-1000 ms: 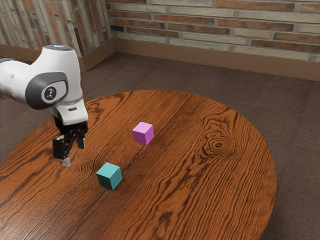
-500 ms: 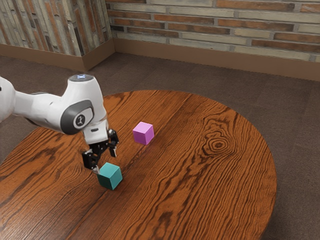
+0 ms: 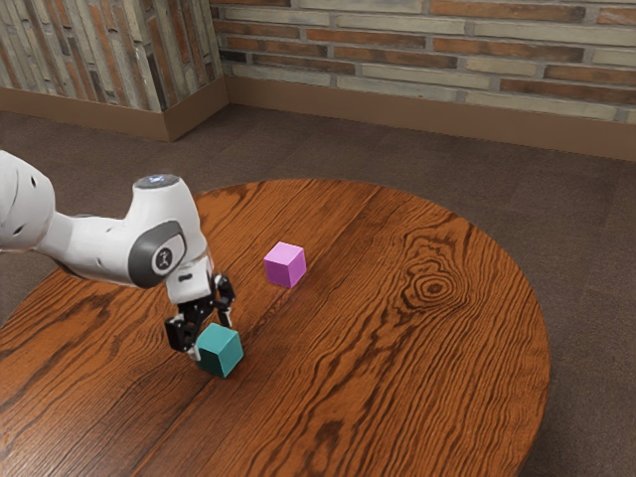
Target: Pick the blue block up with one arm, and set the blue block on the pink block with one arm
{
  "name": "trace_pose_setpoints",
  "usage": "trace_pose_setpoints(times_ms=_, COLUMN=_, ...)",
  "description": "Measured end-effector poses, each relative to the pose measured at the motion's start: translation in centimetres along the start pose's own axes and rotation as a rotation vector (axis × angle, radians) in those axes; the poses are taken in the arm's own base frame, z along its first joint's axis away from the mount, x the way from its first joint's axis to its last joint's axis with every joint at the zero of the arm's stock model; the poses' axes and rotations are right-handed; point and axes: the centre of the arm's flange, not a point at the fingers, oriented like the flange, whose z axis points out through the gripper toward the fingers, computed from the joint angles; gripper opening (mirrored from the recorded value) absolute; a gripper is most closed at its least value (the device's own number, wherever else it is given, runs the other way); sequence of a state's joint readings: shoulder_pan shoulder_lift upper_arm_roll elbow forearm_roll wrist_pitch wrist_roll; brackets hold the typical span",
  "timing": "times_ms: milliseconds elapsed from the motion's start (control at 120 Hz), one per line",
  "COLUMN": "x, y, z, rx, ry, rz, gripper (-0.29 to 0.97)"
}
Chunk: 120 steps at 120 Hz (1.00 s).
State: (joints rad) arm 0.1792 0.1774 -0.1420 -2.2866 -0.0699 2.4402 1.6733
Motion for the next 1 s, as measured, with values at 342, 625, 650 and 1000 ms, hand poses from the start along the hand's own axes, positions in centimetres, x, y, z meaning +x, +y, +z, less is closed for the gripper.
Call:
trace_pose_setpoints(times_ms=342, x=0.0, y=-0.7, z=1.9, rx=0.011, ry=0.008, rz=0.034, gripper=0.67)
trace_pose_setpoints(times_ms=625, x=3.8, y=-1.2, z=-1.8, rx=0.077, ry=0.007, rz=0.118, gripper=0.33)
trace_pose_setpoints(times_ms=650, x=4.6, y=-1.2, z=-3.2, rx=0.094, ry=0.004, rz=0.132, gripper=0.33)
trace_pose_setpoints(times_ms=1000, x=2.9, y=-11.2, z=-10.6, rx=0.108, ry=0.055, rz=0.110, gripper=0.29)
